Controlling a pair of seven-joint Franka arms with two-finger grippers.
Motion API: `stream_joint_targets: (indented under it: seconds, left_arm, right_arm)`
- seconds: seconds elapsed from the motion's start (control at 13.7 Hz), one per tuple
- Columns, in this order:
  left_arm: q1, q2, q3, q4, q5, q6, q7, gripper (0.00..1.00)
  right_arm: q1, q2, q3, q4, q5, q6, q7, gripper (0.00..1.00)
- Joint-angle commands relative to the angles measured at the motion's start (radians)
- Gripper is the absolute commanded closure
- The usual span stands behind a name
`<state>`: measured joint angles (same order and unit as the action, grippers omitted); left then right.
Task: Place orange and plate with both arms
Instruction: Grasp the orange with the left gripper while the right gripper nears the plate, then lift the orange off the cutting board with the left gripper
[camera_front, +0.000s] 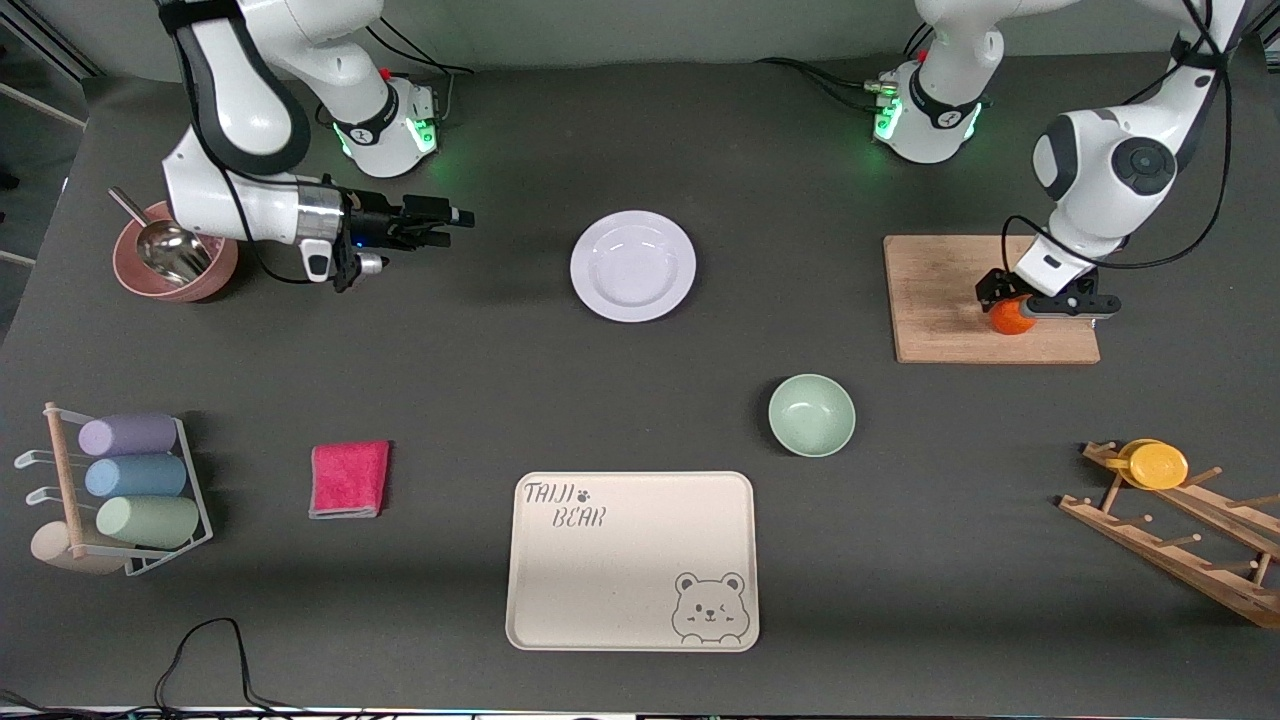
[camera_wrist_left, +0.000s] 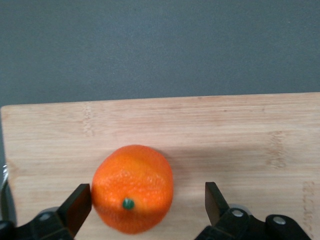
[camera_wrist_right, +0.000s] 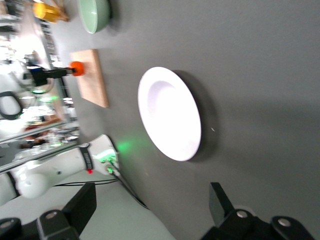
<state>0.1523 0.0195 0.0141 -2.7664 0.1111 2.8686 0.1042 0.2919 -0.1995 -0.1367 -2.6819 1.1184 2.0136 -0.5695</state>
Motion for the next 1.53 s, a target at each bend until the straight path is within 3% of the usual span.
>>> stream_joint_targets:
  seconds: [0.0,0.58,0.66,0.73,0.8,1.24,1.38,1.46]
  left_arm:
    - [0.053,0.039,0.000,-0.001,0.013,0.049,0.076,0.00]
    - [0.079,0.039,0.000,0.005,0.012,0.049,0.109,0.01]
    - [0.079,0.039,0.000,0.008,0.012,0.048,0.106,0.09]
    - [0.079,0.037,0.000,0.008,0.012,0.048,0.100,0.64]
    - [0.079,0.036,0.000,0.008,0.012,0.046,0.101,1.00]
    - [0.078,0.031,0.000,0.013,0.009,0.038,0.094,1.00]
    - [0.078,0.014,0.000,0.024,0.009,0.015,0.094,1.00]
    - [0.076,-0.013,-0.002,0.046,0.009,-0.056,0.094,1.00]
  right_arm:
    - [-0.011,0.119,-0.007,-0.041,0.156,-0.003,-0.260,0.00]
    - [-0.010,0.452,-0.035,-0.038,0.481,-0.145,-0.768,0.00]
    - [-0.010,0.472,-0.035,-0.035,0.492,-0.145,-0.791,0.00]
    - [-0.008,0.485,-0.035,-0.035,0.509,-0.145,-0.806,0.00]
    - [-0.008,0.502,-0.035,-0.032,0.520,-0.145,-0.823,0.00]
    - [-0.008,0.552,-0.035,-0.012,0.526,-0.153,-0.863,0.00]
    - [-0.010,0.555,-0.035,-0.010,0.526,-0.159,-0.865,0.12]
    - [-0.010,0.555,-0.035,-0.010,0.526,-0.159,-0.865,0.19]
